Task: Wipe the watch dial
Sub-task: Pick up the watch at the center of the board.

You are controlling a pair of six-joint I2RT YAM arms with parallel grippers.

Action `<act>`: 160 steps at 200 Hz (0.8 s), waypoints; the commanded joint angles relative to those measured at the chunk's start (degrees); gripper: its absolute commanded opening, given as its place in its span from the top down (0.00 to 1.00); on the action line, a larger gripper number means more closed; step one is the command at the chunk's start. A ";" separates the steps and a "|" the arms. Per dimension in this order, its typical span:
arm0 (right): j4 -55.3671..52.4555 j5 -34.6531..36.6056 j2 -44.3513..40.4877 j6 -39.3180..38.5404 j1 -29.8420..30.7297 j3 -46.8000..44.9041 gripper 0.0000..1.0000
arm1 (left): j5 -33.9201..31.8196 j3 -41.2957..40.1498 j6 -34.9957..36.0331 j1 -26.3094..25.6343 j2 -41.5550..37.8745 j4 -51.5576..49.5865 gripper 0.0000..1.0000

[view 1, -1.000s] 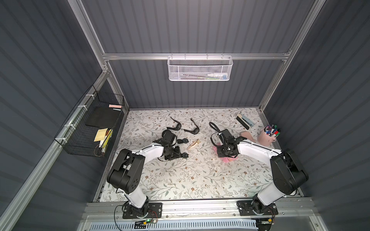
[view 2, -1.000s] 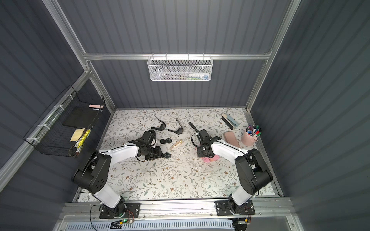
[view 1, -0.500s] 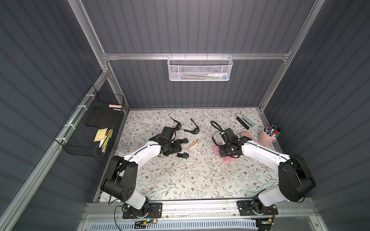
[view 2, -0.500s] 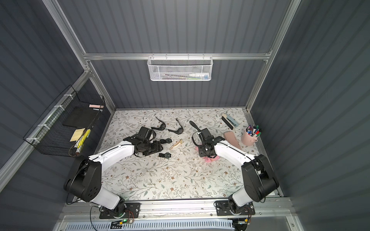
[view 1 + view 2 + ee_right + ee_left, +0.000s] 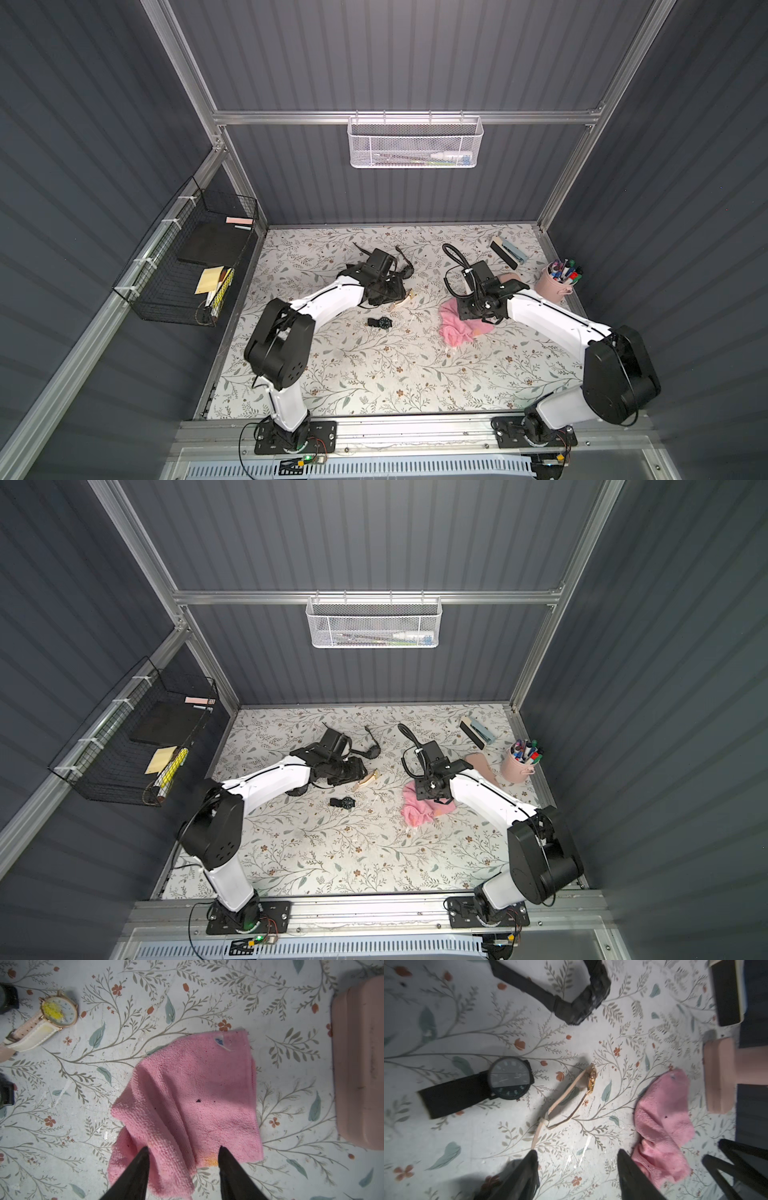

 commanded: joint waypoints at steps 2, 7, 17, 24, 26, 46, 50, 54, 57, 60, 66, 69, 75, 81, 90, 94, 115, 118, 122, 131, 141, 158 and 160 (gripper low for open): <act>0.56 -0.92 0.17 -1.27 -0.50 1.37 0.44 | -2.33 3.46 4.34 -0.40 4.40 -3.84 0.41; 0.65 -1.05 0.17 -1.34 -0.62 1.26 0.44 | -2.52 4.12 5.37 -0.39 4.96 -3.97 0.42; 0.91 -1.38 0.20 -1.49 -0.94 1.00 0.44 | -2.97 4.73 7.30 -0.39 5.77 -4.18 0.44; 1.14 -1.71 0.16 -1.62 -1.15 0.76 0.44 | -3.40 6.25 8.76 -0.41 6.08 -4.24 0.45; 1.20 -1.87 0.20 -1.60 -1.23 0.69 0.44 | -3.41 6.80 9.22 -0.45 6.19 -4.20 0.45; 1.57 -2.56 0.96 -1.50 -1.85 0.58 0.44 | -5.09 9.68 13.79 -0.44 7.91 -6.29 0.46; 1.48 -2.70 1.17 -1.43 -1.94 0.58 0.44 | -5.49 10.25 14.51 -0.40 8.20 -6.73 0.46; 1.50 -2.86 1.40 -1.41 -1.98 0.65 0.44 | -5.80 10.78 15.34 -0.40 8.39 -7.06 0.46; 1.45 -2.96 1.51 -1.41 -2.04 0.66 0.44 | -5.92 11.10 15.93 -0.40 8.47 -7.16 0.46; 1.48 -3.06 1.68 -1.34 -2.05 0.67 0.44 | -6.04 11.37 16.37 -0.35 8.58 -7.19 0.46; 1.52 -3.18 1.99 -1.32 -2.13 0.75 0.44 | -6.05 11.95 17.50 -0.39 8.81 -7.35 0.46; 1.45 -3.30 2.12 -1.30 -2.18 0.83 0.44 | -6.05 12.20 17.97 -0.40 8.93 -7.45 0.46; 1.40 -3.46 2.32 -1.24 -2.22 1.00 0.44 | -5.90 12.78 18.80 -0.40 9.14 -7.70 0.46; 1.33 -3.66 2.56 -1.31 -2.22 1.19 0.44 | -5.25 13.22 19.82 -0.40 9.47 -7.65 0.46; 1.25 -3.73 2.84 -1.24 -2.33 1.35 0.44 | -4.25 13.75 21.31 -0.41 9.98 -7.71 0.46; 1.17 -3.76 2.95 -1.24 -2.38 1.49 0.44 | -3.91 13.90 21.95 -0.43 10.27 -7.72 0.46; 0.64 -3.93 3.58 -1.24 -2.38 2.16 0.44 | -2.52 14.72 25.99 -0.38 12.26 -8.67 0.48; 0.49 -3.96 3.63 -1.28 -2.40 2.23 0.44 | -2.31 14.75 26.68 -0.35 12.50 -8.77 0.49; 0.40 -3.97 3.67 -1.32 -2.40 2.44 0.44 | -2.03 14.83 27.52 -0.42 12.67 -8.83 0.50; 0.11 -3.98 3.80 -1.41 -2.40 2.66 0.44 | -2.17 14.76 28.92 -0.40 12.95 -8.82 0.50; -0.11 -3.92 3.76 -1.40 -2.40 2.85 0.44 | -2.14 14.73 30.61 -0.40 13.12 -8.79 0.50; -0.34 -3.91 3.83 -1.41 -2.40 3.14 0.44 | -2.27 14.67 33.12 -0.38 13.29 -8.88 0.50; -0.33 -3.94 3.82 -1.41 -2.40 3.19 0.44 | -2.27 14.67 33.39 -0.37 13.31 -8.83 0.50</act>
